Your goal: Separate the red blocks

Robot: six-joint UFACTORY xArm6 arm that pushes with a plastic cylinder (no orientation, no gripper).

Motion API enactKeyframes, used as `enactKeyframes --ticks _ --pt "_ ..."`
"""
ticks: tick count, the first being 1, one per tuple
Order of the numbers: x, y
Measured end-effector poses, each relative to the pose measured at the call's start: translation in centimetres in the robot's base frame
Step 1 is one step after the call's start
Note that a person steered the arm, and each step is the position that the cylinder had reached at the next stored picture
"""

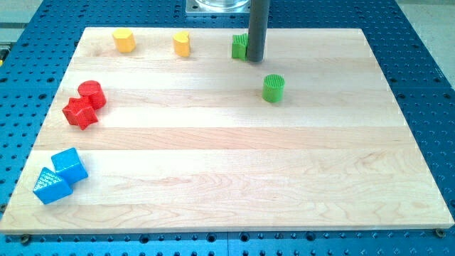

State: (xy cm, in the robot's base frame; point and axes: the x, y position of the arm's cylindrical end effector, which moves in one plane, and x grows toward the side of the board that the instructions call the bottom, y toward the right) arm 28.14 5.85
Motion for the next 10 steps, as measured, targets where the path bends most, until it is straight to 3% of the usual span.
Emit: enactKeyframes --ticks 1,3,5,7,8,10 --pt "-0.2 -0.2" --pt "6.7 8.8" --pt "11.6 3.8" --pt "8.3 -6.1" --pt "5.7 -2.9" --pt "5.6 -8.4"
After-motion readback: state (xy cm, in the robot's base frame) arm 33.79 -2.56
